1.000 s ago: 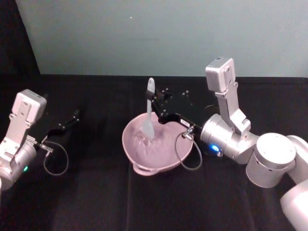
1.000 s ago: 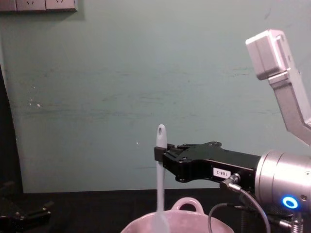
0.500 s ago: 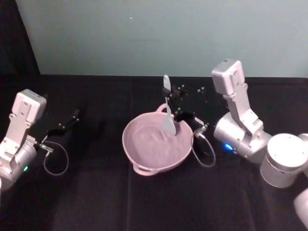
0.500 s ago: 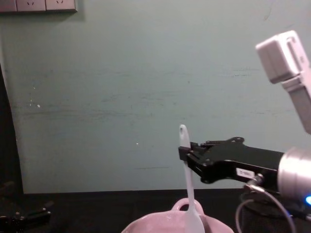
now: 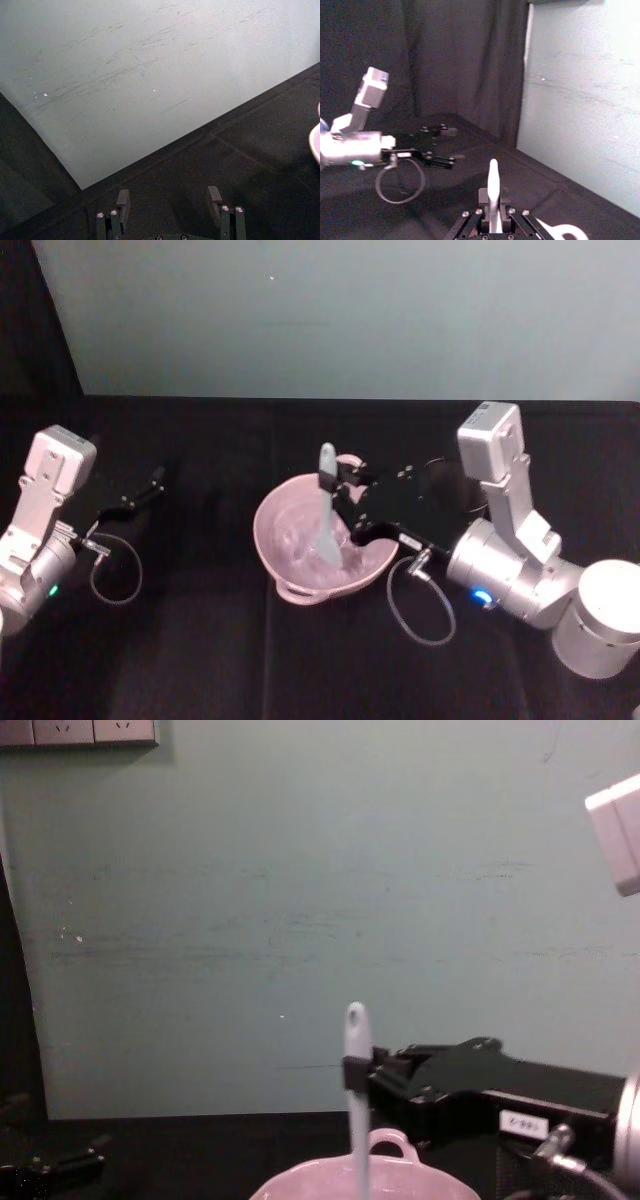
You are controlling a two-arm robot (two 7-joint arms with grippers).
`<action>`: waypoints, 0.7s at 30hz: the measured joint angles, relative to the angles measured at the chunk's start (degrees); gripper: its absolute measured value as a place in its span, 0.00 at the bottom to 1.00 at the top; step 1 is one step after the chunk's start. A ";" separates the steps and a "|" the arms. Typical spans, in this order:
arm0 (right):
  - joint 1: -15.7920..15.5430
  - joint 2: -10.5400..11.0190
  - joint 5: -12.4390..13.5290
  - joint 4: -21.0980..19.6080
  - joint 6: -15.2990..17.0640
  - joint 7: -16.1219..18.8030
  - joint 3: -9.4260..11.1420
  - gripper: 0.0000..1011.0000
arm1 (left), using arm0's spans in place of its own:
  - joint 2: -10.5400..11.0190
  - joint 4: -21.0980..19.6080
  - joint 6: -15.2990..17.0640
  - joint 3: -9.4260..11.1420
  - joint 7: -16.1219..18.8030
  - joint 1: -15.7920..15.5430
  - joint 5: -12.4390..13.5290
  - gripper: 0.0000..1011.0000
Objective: Use the one hand to pick up the spoon and stir the clear water in the bowl.
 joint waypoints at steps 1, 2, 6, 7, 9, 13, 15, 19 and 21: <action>-0.06 -0.37 0.44 0.01 0.15 0.27 -0.49 0.12 | 0.00 0.00 0.00 0.00 0.00 0.00 0.00 1.00; -0.05 -0.63 0.67 0.11 0.19 0.34 -0.73 0.12 | 0.00 0.00 0.00 0.00 0.00 0.00 0.00 1.00; 0.54 -2.35 1.42 1.54 0.04 0.28 -1.72 0.12 | 0.00 0.00 0.00 0.00 0.00 0.00 0.00 1.00; 0.74 -2.76 1.47 1.96 -0.14 0.16 -1.87 0.12 | 0.00 0.00 0.00 0.00 0.00 0.00 0.00 1.00; 1.37 -3.98 1.29 3.17 -1.07 -0.60 -2.21 0.12 | 0.00 0.00 0.00 0.00 0.00 0.00 0.00 1.00; 3.03 -6.32 -0.06 6.09 -3.09 -2.68 -2.44 0.12 | 0.00 0.00 0.00 0.00 0.00 0.00 0.00 1.00; 4.06 -7.56 -1.26 7.97 -4.14 -3.96 -2.45 0.12 | 0.00 0.00 0.00 0.00 0.00 0.00 0.00 1.00; 5.78 -9.21 -3.65 10.91 -5.57 -6.01 -2.14 0.12 | 0.00 0.00 0.00 0.00 0.00 0.00 0.00 1.00; 6.48 -9.81 -4.98 12.16 -6.19 -6.96 -1.77 0.12 | 0.00 0.00 0.00 0.00 0.00 0.00 0.00 1.00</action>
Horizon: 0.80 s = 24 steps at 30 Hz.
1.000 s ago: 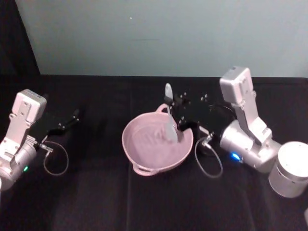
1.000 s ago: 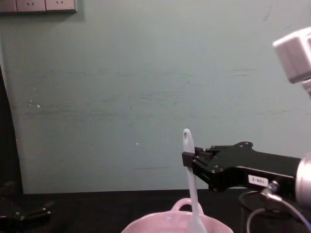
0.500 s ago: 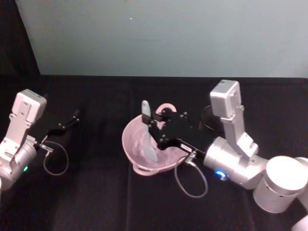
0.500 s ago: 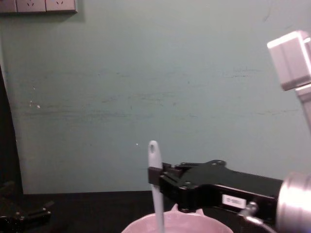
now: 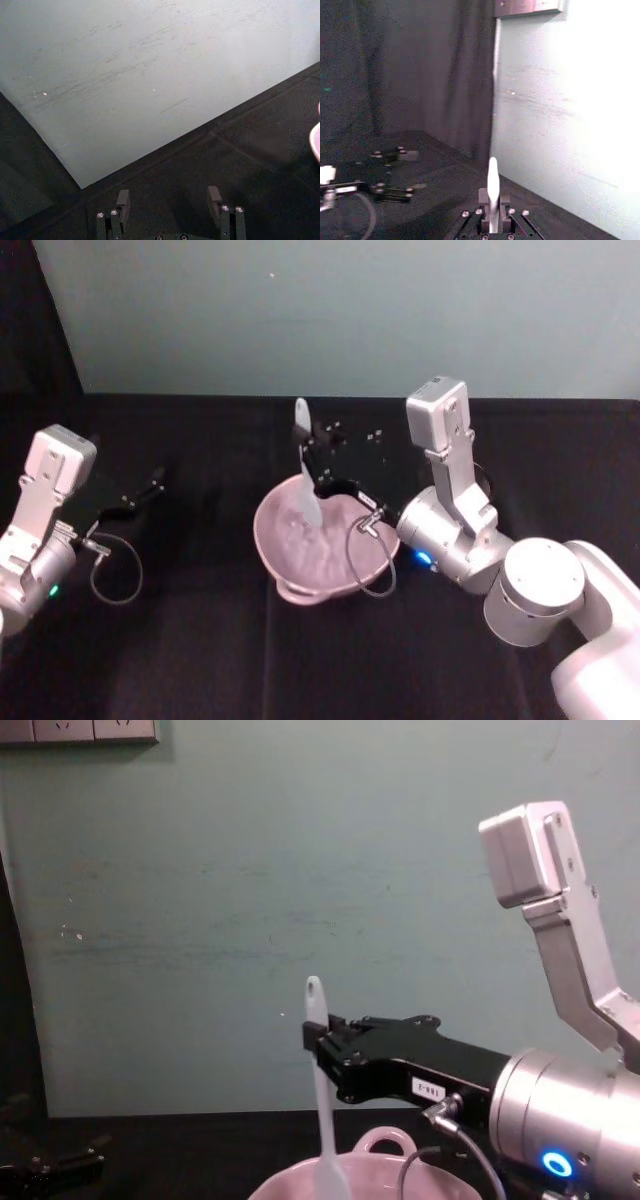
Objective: Use the one hand to pick up the spoon and stir the clear water in the bowl.
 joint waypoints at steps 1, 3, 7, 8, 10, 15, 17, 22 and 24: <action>0.18 -0.13 -0.34 0.37 -0.14 -0.28 0.16 0.12 | 0.00 0.00 0.00 0.00 0.00 0.00 0.00 1.00; 0.52 -0.26 -1.38 1.04 -0.35 -1.04 0.70 0.12 | 0.00 0.00 0.00 0.00 0.00 0.00 0.00 1.00; 0.77 0.25 -2.54 1.30 -0.02 -1.44 1.69 0.12 | 0.00 0.00 0.00 0.00 0.00 0.00 0.00 1.00; 0.77 0.50 -2.71 1.21 0.27 -1.39 1.87 0.12 | 0.00 0.00 0.00 0.00 0.00 0.00 0.00 1.00; 0.48 1.37 -2.87 0.46 1.20 -0.95 2.46 0.12 | 0.00 0.00 0.00 0.00 0.00 0.00 0.00 1.00; -1.60 3.37 -2.06 -2.52 2.87 1.13 3.74 0.12 | 0.00 0.00 0.00 0.00 0.00 0.00 0.00 1.00; -2.42 3.83 -1.32 -3.38 3.06 1.83 4.10 0.12 | 0.00 0.00 0.00 0.00 0.00 0.00 0.00 1.00; -5.29 5.02 2.19 -6.13 3.18 4.78 4.60 0.12 | 0.00 0.00 0.00 0.00 0.00 0.00 0.00 1.00; -5.84 5.17 3.19 -6.63 2.96 5.54 4.58 0.12 | 0.00 0.00 0.00 0.00 0.00 0.00 0.00 1.00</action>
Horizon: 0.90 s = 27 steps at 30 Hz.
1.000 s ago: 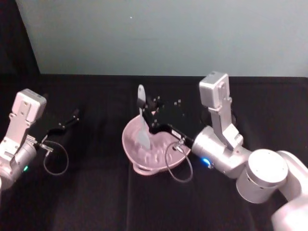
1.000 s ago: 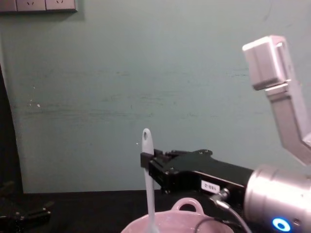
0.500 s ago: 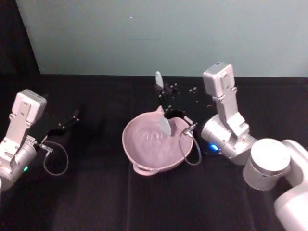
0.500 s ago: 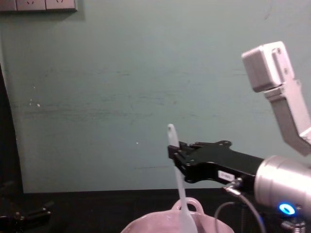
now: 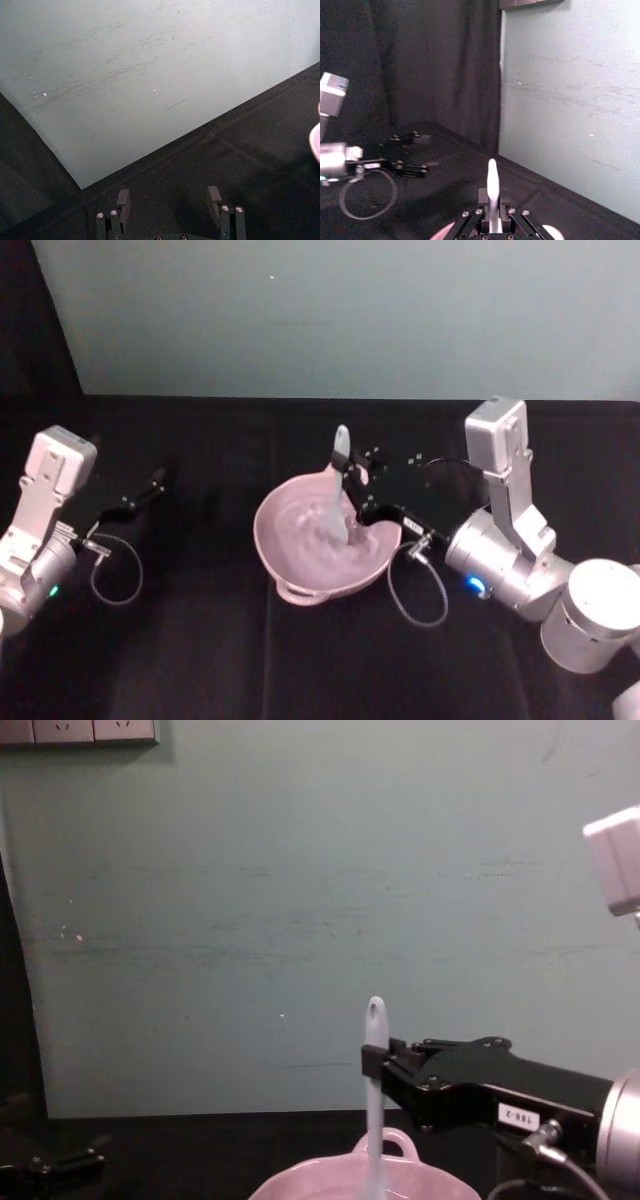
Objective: Use the one hand to pick up the spoon and stir the clear water in the bowl.
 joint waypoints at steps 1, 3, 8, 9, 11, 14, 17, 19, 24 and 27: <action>-0.41 0.04 0.89 -0.23 -0.32 0.60 -0.20 0.12 | 0.00 0.00 0.00 0.00 0.00 0.00 0.00 1.00; -0.70 0.02 1.83 -0.30 -0.72 1.30 -0.61 0.12 | 0.00 0.00 0.00 0.00 0.00 0.00 0.00 1.00; -0.42 -0.58 3.30 0.53 -1.19 2.17 -1.93 0.12 | 0.00 0.00 0.00 0.00 0.00 0.00 0.00 1.00; -0.30 -0.76 3.41 0.75 -1.30 2.18 -2.19 0.12 | 0.00 0.00 0.00 0.00 0.00 0.00 0.00 1.00; 0.18 -1.40 3.52 1.45 -1.74 2.13 -2.86 0.12 | 0.00 0.00 0.00 0.00 0.00 0.00 0.00 1.00; 0.98 -2.60 3.30 2.66 -2.77 1.31 -3.57 0.12 | 0.00 0.00 0.00 0.00 0.00 0.00 0.00 1.00; 1.84 -3.85 2.49 3.99 -3.80 0.10 -3.89 0.12 | 0.00 0.00 0.00 0.00 0.00 0.00 0.00 1.00; 2.49 -4.73 1.85 4.99 -4.62 -0.89 -3.93 0.12 | 0.00 0.00 0.00 0.00 0.00 0.01 0.00 1.00; 3.57 -6.14 0.46 6.82 -6.09 -2.62 -3.69 0.12 | 0.00 0.00 0.00 0.00 0.00 0.00 0.00 1.00; 4.24 -6.97 -0.81 8.18 -7.02 -3.85 -3.27 0.12 | 0.00 0.00 0.00 0.00 0.00 0.00 0.00 1.00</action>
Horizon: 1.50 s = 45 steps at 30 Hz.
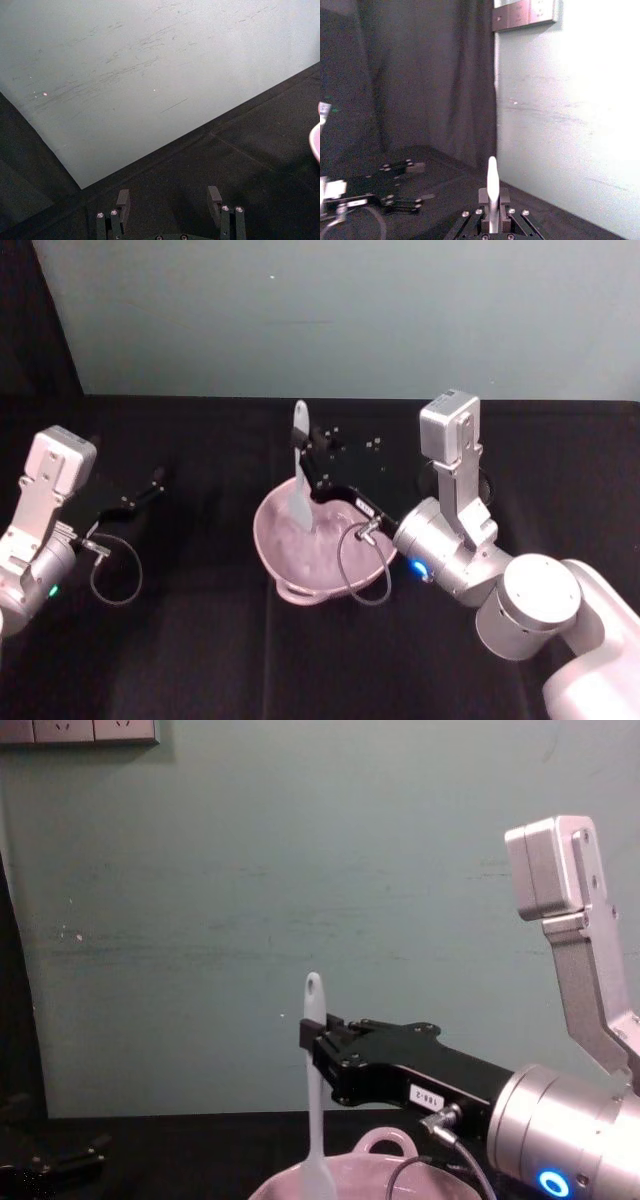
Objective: Use the one hand to pick up the spoon and stir the clear water in the bowl.
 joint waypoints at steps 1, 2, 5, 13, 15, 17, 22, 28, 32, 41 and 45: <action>0.17 -0.17 -0.38 0.31 -0.29 -0.36 0.14 0.12 | 0.00 0.00 0.00 0.00 0.00 0.00 0.00 1.00; 0.33 -0.33 -0.77 0.65 -0.55 -0.73 0.30 0.12 | 0.00 0.00 0.00 0.00 0.00 0.00 0.00 1.00; 0.72 -0.69 -2.25 1.63 -1.48 -1.98 1.01 0.12 | 0.00 0.00 0.00 0.00 0.00 0.00 0.00 1.00; 0.11 0.92 -3.73 0.20 -0.40 -2.35 3.37 0.12 | 0.00 0.00 0.00 0.00 0.00 0.00 0.00 1.00; -0.45 1.66 -3.49 -0.86 0.38 -1.63 3.74 0.12 | 0.00 0.00 0.00 0.00 0.00 0.00 0.01 1.00; -1.70 3.00 -2.79 -2.99 1.45 -0.40 4.14 0.12 | 0.00 0.00 0.00 0.00 0.00 0.00 0.00 1.00; -4.40 5.33 -0.71 -7.08 2.90 2.35 4.31 0.12 | 0.00 0.00 0.00 0.00 0.00 0.00 0.00 1.00; -7.05 6.84 2.30 -10.71 4.03 4.98 2.84 0.12 | 0.00 0.00 0.00 0.00 0.00 0.00 0.00 1.00; -6.90 6.50 3.24 -10.70 4.33 5.39 1.64 0.12 | 0.00 0.00 0.00 0.00 0.00 0.00 0.00 1.00; -3.86 3.35 3.57 -6.47 3.50 3.86 -0.25 0.12 | 0.00 0.00 0.00 0.00 0.00 0.00 0.00 1.00; -2.10 1.78 2.07 -3.71 1.94 2.00 -0.32 0.12 | 0.00 0.00 0.00 0.00 0.00 0.00 0.00 1.00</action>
